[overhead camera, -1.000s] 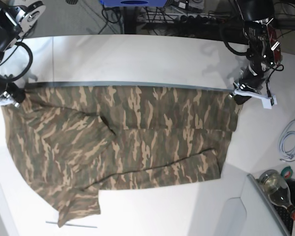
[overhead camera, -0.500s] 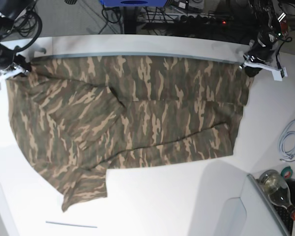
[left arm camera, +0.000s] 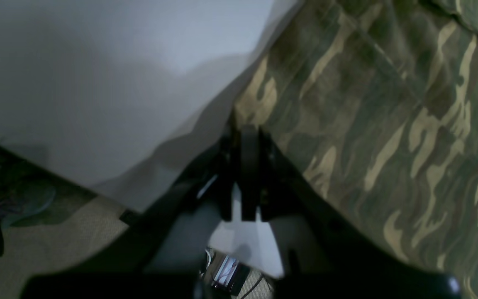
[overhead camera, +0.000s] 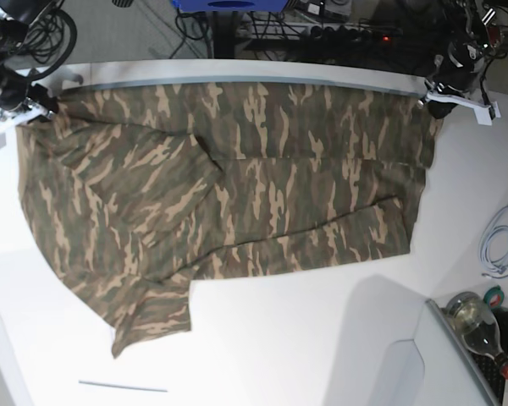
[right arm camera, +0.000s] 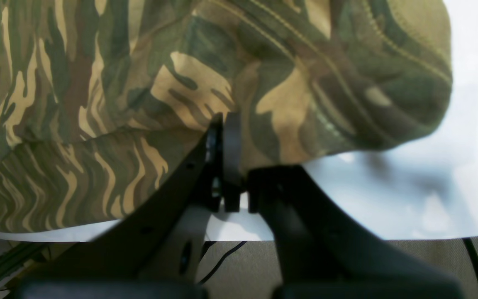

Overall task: Layout the t-shirt on the table in an organized manner, then fold the t-shirt properly
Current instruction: 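Pull the grasped shirt edge toward the robot base with both grippers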

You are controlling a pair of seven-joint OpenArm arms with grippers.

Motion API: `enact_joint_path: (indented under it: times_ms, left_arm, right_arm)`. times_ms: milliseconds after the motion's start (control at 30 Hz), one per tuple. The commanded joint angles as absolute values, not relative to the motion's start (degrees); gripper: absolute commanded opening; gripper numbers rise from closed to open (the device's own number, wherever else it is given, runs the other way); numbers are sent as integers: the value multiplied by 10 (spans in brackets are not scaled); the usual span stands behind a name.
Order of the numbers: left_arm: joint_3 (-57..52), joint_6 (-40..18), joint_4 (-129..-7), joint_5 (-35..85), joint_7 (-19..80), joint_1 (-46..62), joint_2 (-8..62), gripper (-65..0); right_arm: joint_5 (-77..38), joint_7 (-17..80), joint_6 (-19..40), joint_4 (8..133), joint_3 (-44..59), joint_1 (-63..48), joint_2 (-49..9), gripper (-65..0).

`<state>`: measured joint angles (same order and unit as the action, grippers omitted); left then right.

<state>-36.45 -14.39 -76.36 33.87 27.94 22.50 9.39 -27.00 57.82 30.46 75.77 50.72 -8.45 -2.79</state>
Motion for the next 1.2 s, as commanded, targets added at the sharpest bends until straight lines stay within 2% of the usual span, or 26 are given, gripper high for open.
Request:
enact_joint_path:
  times_ms: [0,33,133,167,267,400,500,533,733,900,933,967,1000,1067,1100,1133,1167]
  left_arm:
    - [-372,-129,-772,335,259,226,106,-650]
    - [-373,-129,-772,335,259,226,106,-650]
    - [-374,-128,-774,335,259,226,106,-650]
    - [-374,-128,-774,336,259,226,106,-607]
    - [-374,-128,-774,336,259,227,106,-383]
    - [-374,-129,-775,336,260,227,106,-118]
    - [-378,-129,-787,336,259,227,106,-5]
    - [-392,-129,-794,336,262,227,106,0]
    - [-496,-131,-849,337,262,223,100,0]
    - [-510,-131,-924,337,264,226,100,0]
    - [-498,-132,-936,337,271,226,97,-44]
    - [-474,-132,-944,336,287,226,96,-133]
    - [-458,-132,-947,337,301,226,96,-248]
    - [-424,-132,-944,337,313,222,95,-536]
    - [-406,-132,-936,337,313,221,93,-650]
    - [-380,-131,-924,336,313,221,91,-650]
    - [-364,-131,-915,335,312,220,89,-650]
  right_arm:
    - [-266,559,299,769,513,-81,-41,-624]
    - [-266,559,299,769,513,-81,-41,-593]
    - [-266,559,299,775,515,-82,-31,-440]
    - [-267,559,299,779,516,-87,-29,-381]
    - [-269,555,299,804,516,-96,-28,-270]
    - [-266,555,298,829,516,-96,-16,-218]
    - [-266,559,298,851,525,-97,-14,-218]
    - [-266,559,298,860,538,-97,-13,-218]
    - [-265,556,290,920,570,-104,-4,-218]
    - [-265,559,270,958,547,-101,-11,-231]
    - [-265,559,270,960,525,-102,-13,-257]
    - [-265,556,270,960,501,-104,-13,-306]
    - [-265,555,270,960,485,-105,-13,-366]
    - [-265,555,270,955,455,-106,-13,-521]
    - [-265,554,270,950,444,-106,-13,-608]
    - [-265,553,268,939,435,-107,-12,-650]
    - [-265,553,267,924,429,-104,-12,-647]
